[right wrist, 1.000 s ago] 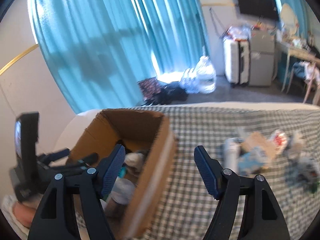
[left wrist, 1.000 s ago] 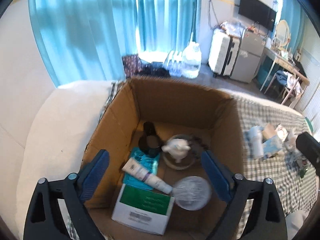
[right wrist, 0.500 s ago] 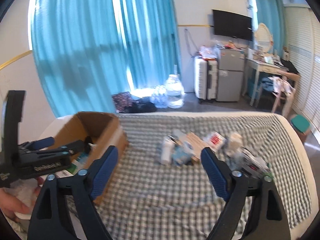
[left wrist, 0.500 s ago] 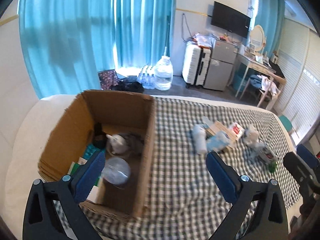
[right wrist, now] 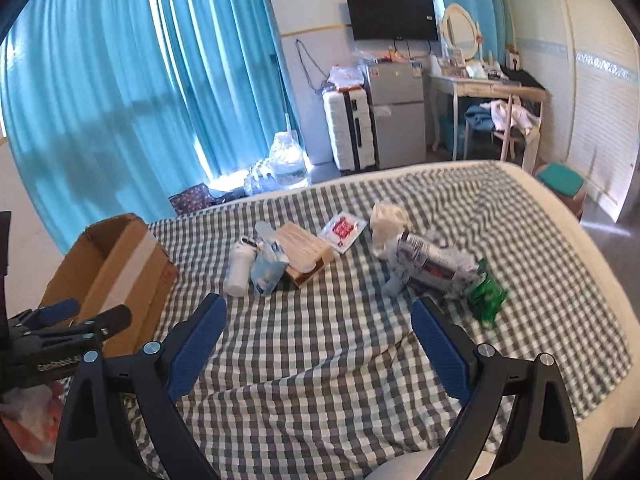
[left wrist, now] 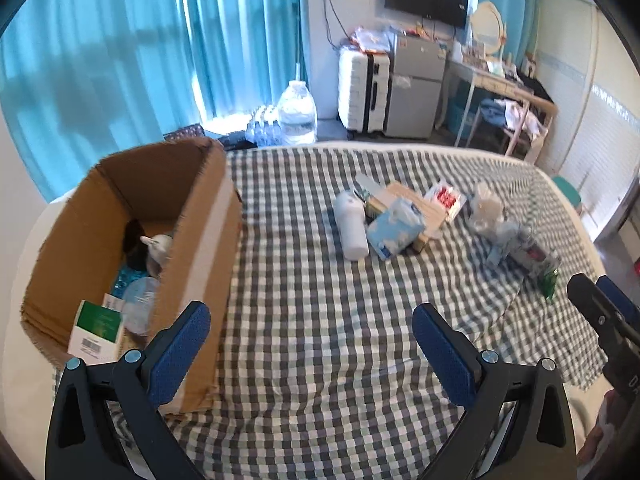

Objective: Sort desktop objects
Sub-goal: 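Withdraw both grippers from the box back over the bed, then grasp the printed snack bag with the left gripper while the right reaches the green packet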

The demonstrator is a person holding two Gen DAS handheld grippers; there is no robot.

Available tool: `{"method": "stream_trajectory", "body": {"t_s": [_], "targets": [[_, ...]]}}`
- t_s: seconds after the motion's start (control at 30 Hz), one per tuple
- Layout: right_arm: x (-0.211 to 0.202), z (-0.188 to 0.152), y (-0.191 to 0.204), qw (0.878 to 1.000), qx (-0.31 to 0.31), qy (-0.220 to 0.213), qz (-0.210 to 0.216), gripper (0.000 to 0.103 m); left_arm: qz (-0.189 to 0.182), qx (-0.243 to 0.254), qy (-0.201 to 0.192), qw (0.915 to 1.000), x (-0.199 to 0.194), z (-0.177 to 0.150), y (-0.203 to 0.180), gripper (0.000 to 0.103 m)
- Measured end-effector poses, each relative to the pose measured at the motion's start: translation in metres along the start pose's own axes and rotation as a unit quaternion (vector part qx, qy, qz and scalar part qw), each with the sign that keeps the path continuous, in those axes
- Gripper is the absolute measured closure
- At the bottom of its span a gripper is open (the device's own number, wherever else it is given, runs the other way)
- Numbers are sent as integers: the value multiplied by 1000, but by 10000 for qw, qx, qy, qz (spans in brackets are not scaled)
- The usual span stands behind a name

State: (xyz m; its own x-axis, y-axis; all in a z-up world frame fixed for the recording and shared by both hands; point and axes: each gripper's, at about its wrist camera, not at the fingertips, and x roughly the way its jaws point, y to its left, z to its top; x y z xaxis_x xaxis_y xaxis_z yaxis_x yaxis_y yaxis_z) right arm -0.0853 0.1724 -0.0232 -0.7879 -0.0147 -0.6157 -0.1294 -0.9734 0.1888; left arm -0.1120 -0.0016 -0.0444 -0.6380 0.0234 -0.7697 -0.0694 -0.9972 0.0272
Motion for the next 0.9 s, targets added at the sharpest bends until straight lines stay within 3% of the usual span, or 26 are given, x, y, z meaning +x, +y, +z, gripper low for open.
{"method": "stream_trajectory", "body": {"t_s": [0.3, 0.6, 0.7, 0.9], "targets": [[49, -20, -16, 9985, -1, 481, -245, 9, -90, -90, 436, 9990, 63, 2, -10, 0], [71, -2, -90, 9892, 1035, 584, -855, 9, -52, -148, 688, 9975, 123, 16, -23, 0], [80, 2, -109, 9845, 1184, 638, -1123, 9, -169, -174, 669, 9975, 131, 21, -33, 0], [88, 3, -133, 9824, 1255, 679, -1205, 9, -513, 159, 717, 9960, 145, 24, -75, 0]]}}
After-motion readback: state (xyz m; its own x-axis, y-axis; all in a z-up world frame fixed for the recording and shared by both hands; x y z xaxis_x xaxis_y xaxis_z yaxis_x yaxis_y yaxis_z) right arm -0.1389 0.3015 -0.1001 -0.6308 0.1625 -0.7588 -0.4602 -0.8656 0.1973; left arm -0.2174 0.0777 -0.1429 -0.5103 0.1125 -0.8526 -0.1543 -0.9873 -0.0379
